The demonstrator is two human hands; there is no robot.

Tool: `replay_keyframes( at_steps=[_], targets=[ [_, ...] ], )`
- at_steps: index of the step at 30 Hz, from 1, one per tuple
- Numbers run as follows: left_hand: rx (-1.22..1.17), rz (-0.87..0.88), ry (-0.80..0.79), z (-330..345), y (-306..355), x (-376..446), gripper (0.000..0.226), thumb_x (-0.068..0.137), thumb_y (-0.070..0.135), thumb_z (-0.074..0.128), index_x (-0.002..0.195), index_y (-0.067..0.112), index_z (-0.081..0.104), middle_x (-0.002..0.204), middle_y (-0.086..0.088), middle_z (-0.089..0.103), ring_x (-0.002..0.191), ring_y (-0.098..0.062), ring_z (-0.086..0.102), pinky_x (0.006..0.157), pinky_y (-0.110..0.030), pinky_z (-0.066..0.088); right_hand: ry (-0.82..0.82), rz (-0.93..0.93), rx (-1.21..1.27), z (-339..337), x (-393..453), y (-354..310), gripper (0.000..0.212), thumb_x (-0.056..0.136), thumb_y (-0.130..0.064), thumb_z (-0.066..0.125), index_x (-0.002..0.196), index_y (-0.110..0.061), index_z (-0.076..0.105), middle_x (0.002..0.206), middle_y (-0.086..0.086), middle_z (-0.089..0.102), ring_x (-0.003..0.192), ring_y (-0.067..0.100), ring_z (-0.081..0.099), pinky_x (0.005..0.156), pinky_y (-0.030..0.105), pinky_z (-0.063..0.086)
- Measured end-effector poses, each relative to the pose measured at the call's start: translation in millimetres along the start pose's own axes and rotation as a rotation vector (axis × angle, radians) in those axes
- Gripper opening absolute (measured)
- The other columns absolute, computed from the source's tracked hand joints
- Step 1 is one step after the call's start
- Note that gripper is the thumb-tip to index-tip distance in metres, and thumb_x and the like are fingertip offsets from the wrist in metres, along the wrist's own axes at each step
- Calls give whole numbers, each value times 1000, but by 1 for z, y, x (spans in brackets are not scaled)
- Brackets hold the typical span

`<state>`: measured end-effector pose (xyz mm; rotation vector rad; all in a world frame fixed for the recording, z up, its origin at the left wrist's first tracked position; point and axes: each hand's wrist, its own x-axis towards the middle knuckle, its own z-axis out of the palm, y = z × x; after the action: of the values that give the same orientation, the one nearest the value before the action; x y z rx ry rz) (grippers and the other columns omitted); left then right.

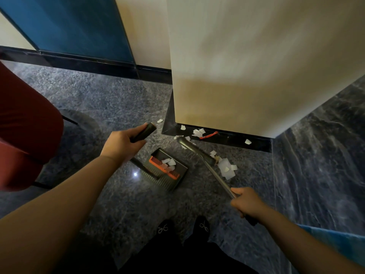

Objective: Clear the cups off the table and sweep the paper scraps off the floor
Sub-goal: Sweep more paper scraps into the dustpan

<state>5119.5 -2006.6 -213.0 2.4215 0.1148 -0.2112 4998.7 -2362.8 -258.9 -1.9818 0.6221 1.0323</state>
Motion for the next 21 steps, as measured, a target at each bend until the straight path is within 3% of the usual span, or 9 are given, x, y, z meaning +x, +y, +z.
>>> replay_keyframes(
  at_steps=[6,10,15,18,21],
  targets=[
    [27,27,-16,5,15,47,52,85,23,71,130,43,55,106,4,69,84,-13,65,79,-28,52,104,36,-6,-15,32,-27,60,85,-1,56,143,-8,43,69,12,63,48,20,56,52,30,46],
    [36,36,-52,5,10,88,54,85,27,70,130,49,52,106,4,70,85,-13,66,82,-33,55,139,74,-15,-16,60,-51,42,82,-2,58,124,3,58,69,15,63,49,21,56,52,31,47],
    [32,26,-85,-1,-2,134,54,85,23,70,130,47,53,108,1,70,84,-16,66,79,-34,55,136,63,-148,-7,91,-80,29,78,-7,57,102,8,63,73,12,55,66,26,55,60,31,44],
    [36,34,-131,-6,-8,153,53,86,22,69,131,47,53,110,2,69,81,-15,64,74,-30,54,116,91,-259,-3,102,-101,8,80,-11,55,78,-3,57,70,6,51,65,21,53,58,28,42],
    [58,60,-150,-12,-8,170,52,87,22,67,132,45,53,111,1,68,87,-15,65,80,-33,55,75,81,-299,3,107,-113,14,80,-8,53,69,-10,45,65,5,42,59,20,47,54,28,39]
  ],
)
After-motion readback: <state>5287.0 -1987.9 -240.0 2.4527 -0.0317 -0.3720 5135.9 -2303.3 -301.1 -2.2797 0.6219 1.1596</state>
